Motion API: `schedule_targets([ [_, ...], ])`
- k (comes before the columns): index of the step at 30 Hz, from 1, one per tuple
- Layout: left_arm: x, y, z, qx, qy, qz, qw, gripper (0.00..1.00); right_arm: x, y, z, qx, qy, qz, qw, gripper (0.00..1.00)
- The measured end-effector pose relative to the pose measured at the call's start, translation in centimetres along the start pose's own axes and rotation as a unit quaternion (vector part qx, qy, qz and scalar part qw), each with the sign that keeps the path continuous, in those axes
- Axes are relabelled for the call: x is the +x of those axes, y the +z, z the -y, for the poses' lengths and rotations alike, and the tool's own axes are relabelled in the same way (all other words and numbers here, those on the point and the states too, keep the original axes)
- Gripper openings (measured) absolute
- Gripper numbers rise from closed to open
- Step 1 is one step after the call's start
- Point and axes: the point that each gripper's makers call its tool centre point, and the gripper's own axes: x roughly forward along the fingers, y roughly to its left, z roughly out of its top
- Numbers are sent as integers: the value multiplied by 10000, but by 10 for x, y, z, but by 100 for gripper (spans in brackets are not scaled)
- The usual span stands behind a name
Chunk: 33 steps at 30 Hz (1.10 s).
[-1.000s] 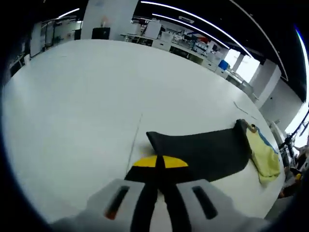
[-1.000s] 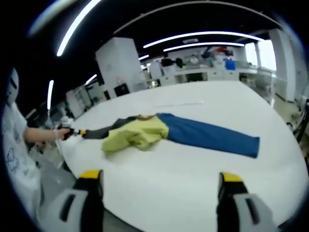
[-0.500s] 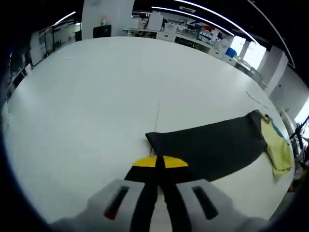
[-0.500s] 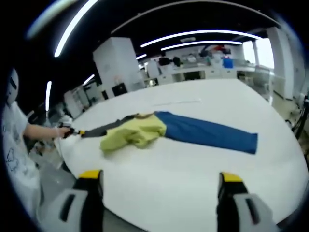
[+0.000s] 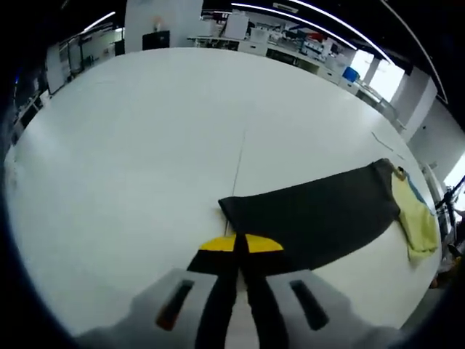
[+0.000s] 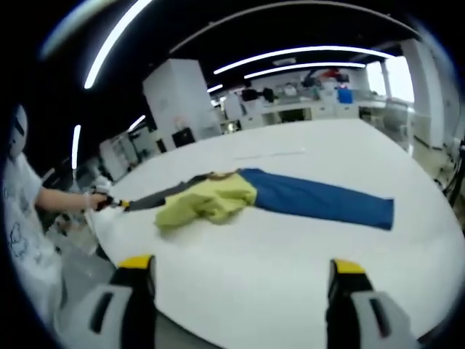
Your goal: Fold the garment on the visible template until the final outline fits inside the template.
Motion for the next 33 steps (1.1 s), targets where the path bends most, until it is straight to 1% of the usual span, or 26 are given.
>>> schedule_targets([
  [2,-1,0,-1,14,49,-7,10000,1,0,-1,1,-6,5,-13,10000,100],
  [4,-1,1,-1,184,48,-5,9998,6,-2,-1,2,5,-4,1,10000,100],
  [6,-4,1,0,267,72,25,9996,14,-5,-1,4,23,-24,37,10000,100],
  [9,-10,5,3,403,86,169,9990,28,-6,-2,4,40,-53,51,10000,100],
  [10,-14,6,5,421,62,220,9989,31,-7,-2,5,40,-63,58,10000,100],
  [12,-11,9,6,495,22,274,9984,39,-7,-2,6,53,-57,83,9999,100],
  [14,-12,10,7,605,-17,319,9977,44,-7,-2,5,54,-53,91,9999,100],
  [16,-21,11,13,721,-145,421,9964,52,-7,-2,4,40,-41,90,9999,100],
  [17,-19,13,17,782,-282,483,9954,56,-6,-2,3,34,-31,90,9999,100],
  [18,-10,16,15,850,-331,503,9946,60,-6,-2,3,32,-17,95,9999,100],
  [19,-11,16,17,981,-359,498,9933,63,-6,-2,3,32,-7,100,9999,100],
  [20,-13,15,23,1136,-477,540,9909,67,-6,-2,3,22,4,107,9999,100],
  [21,-20,13,32,1267,-697,559,9879,70,-5,-1,2,14,9,116,9999,100],
  [22,-25,12,36,1331,-793,581,9862,73,-5,0,2,11,15,125,9999,100],
  [23,-24,13,40,1432,-908,627,9835,77,-5,1,2,9,20,142,9999,100],
  [24,-22,16,42,1482,-1018,709,9811,80,-6,1,2,2,19,153,9999,100],
  [25,-26,17,50,1493,-1222,788,9780,83,-6,3,2,2,17,174,9998,100],
  [26,-29,16,55,1534,-1356,799,9756,86,-6,3,2,4,23,185,9998,100],
  [28,-39,12,68,1684,-1559,813,9699,89,-6,4,2,-4,34,189,9998,100],
  [30,-45,10,74,1705,-1669,827,9676,93,-5,4,2,-31,48,173,9998,100],
  [31,-48,10,78,1742,-1752,839,9654,94,-4,4,2,-44,60,163,9998,100],
  [32,-53,9,86,1825,-1910,890,9604,94,-4,4,1,-51,65,164,9998,100],
  [33,-57,8,91,1884,-1986,900,9576,93,-4,4,-1,-56,83,161,9998,100],
])
